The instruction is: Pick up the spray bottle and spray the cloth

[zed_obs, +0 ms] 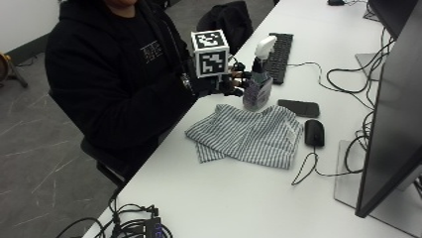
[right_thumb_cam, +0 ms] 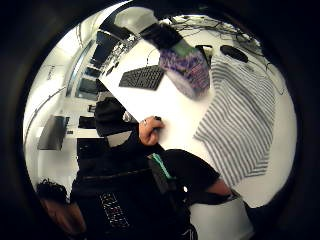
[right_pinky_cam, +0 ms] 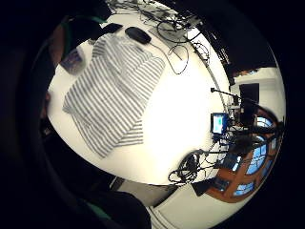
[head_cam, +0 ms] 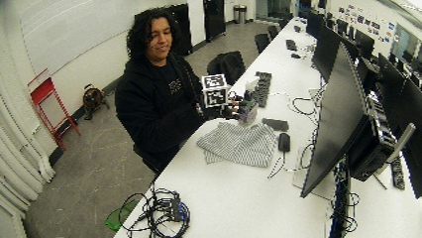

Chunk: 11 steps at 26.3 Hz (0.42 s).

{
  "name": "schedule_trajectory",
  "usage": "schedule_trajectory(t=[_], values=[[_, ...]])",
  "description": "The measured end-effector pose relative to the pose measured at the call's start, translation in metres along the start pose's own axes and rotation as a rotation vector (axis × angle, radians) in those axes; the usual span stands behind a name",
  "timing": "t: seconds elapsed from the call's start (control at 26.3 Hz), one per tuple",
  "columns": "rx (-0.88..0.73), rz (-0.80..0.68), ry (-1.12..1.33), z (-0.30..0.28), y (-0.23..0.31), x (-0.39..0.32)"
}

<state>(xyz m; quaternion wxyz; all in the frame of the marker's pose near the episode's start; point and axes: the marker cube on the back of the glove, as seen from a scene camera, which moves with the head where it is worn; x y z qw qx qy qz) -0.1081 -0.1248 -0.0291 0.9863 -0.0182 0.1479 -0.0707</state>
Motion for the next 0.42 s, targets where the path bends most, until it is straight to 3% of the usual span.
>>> schedule_trajectory(t=[0.42], values=[[0.001, -0.008, 0.005, 0.004, 0.018, -0.01]])
